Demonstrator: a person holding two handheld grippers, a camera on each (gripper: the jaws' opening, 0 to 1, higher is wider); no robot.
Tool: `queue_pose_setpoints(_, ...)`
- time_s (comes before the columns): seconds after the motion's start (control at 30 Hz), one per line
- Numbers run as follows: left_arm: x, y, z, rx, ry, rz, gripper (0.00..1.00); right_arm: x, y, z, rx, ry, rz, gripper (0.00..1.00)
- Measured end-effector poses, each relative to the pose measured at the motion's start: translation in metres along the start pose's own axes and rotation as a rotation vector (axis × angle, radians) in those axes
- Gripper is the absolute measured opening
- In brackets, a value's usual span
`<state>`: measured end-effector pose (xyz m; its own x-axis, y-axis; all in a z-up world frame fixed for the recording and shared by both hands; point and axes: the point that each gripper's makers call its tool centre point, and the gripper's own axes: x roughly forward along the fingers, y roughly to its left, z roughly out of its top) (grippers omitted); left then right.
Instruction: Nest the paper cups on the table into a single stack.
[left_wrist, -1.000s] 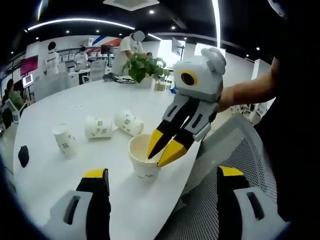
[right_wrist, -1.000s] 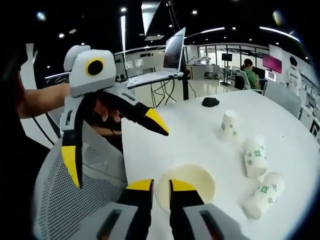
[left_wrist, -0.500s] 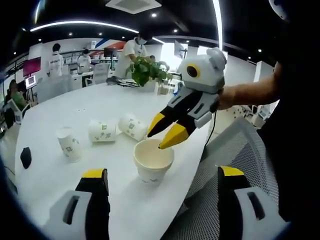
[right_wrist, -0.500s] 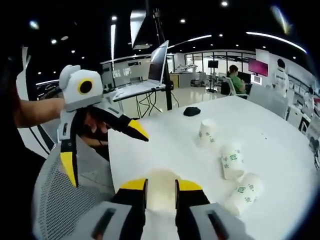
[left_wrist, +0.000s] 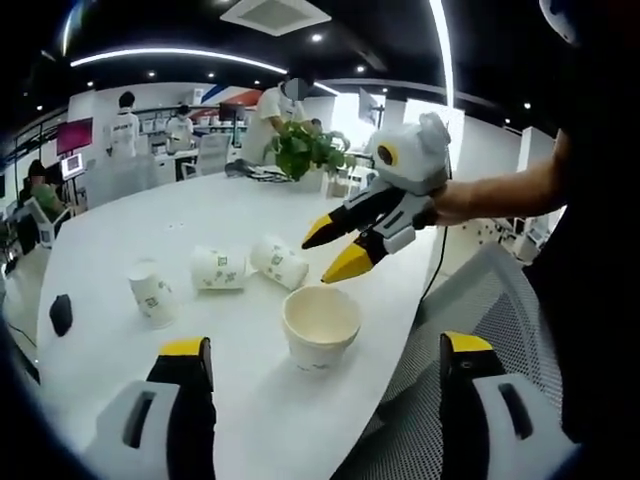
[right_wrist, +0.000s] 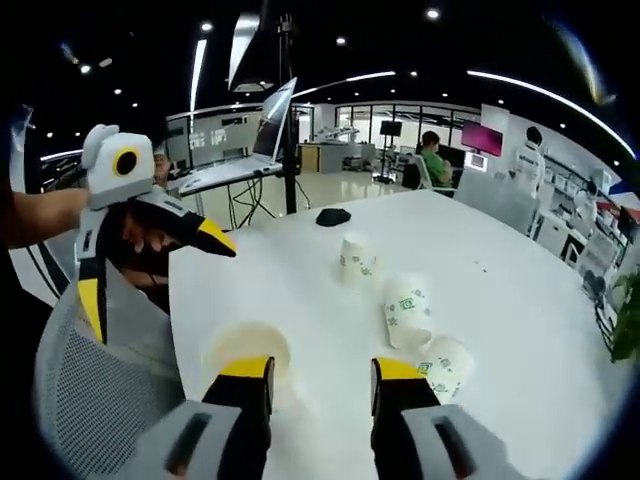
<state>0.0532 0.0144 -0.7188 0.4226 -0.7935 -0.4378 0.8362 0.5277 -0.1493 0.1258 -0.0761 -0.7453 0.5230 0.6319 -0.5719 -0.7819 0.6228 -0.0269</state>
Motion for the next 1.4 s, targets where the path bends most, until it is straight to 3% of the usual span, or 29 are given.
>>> queue_pose_setpoints(0.5, -0.009, 0.010, 0.001, -0.010, -0.020, 0.052, 0.96, 0.010, -0.049, -0.014, 0.072, 0.029, -0.136, 0.57)
queue_pose_setpoints(0.9, -0.010, 0.013, 0.003, -0.009, -0.028, 0.071, 0.96, 0.019, -0.075, -0.028, 0.169, 0.060, -0.227, 0.63)
queue_pose_setpoints(1.4, -0.015, 0.019, 0.006, -0.020, -0.057, 0.098, 0.97, 0.042, -0.103, -0.049, 0.307, 0.087, -0.303, 0.61)
